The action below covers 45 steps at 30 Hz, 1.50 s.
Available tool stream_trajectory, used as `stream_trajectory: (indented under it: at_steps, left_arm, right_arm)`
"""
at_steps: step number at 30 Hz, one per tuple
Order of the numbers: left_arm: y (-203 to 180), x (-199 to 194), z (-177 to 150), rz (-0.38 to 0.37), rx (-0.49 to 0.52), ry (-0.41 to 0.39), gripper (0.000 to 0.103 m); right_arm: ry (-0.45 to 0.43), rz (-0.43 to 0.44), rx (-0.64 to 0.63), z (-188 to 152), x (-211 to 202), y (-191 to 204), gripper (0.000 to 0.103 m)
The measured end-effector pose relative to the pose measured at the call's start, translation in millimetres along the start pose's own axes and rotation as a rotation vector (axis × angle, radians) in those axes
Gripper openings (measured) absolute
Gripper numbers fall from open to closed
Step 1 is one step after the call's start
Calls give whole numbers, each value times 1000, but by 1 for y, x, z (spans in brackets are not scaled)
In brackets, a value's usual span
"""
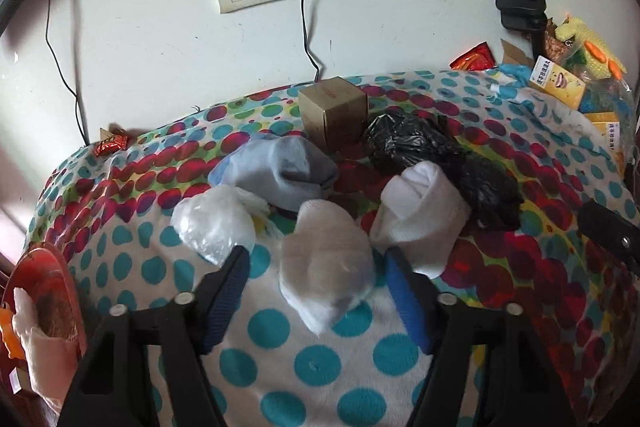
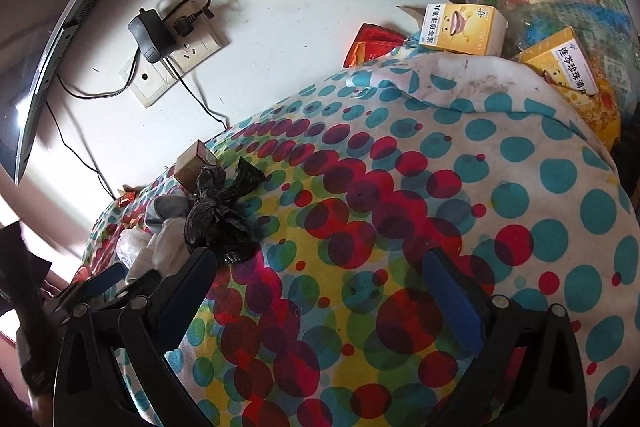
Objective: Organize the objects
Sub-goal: 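Grasp the white rolled sock with the left gripper, then carry the white sock into the red tray and release it with the left gripper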
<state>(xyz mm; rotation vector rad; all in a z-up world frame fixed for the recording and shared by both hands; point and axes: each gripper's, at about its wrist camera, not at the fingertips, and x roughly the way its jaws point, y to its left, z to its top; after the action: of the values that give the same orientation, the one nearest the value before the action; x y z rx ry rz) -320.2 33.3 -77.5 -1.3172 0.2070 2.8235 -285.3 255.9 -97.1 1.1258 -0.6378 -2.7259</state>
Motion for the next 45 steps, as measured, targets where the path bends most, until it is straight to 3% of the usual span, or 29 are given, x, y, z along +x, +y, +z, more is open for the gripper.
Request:
stream_trajectory:
  at_steps: [1, 5, 6, 17, 25, 34, 38, 45]
  left_arm:
    - [1, 6, 3, -7, -10, 27, 38]
    - [3, 7, 2, -32, -46, 49, 32]
    - [3, 5, 2, -35, -38, 47, 25]
    - [10, -106, 10, -85, -84, -169, 25]
    - [40, -166, -3, 17, -95, -252, 25]
    - [115, -206, -45, 65, -193, -261, 25]
    - [158, -221, -83, 82, -273, -240, 25]
    - [221, -249, -163, 193, -366, -204, 26]
  right_arm:
    - [-1, 0, 0, 0, 0, 0, 103]
    - [2, 0, -3, 0, 1, 1, 103]
    - [3, -2, -3, 0, 2, 2, 103]
    - [14, -8, 0, 1, 4, 2, 103]
    - [18, -8, 0, 1, 5, 1, 103]
    - [23, -5, -7, 0, 5, 2, 103]
    - [23, -5, -8, 0, 5, 2, 103]
    - [26, -10, -12, -1, 5, 2, 103]
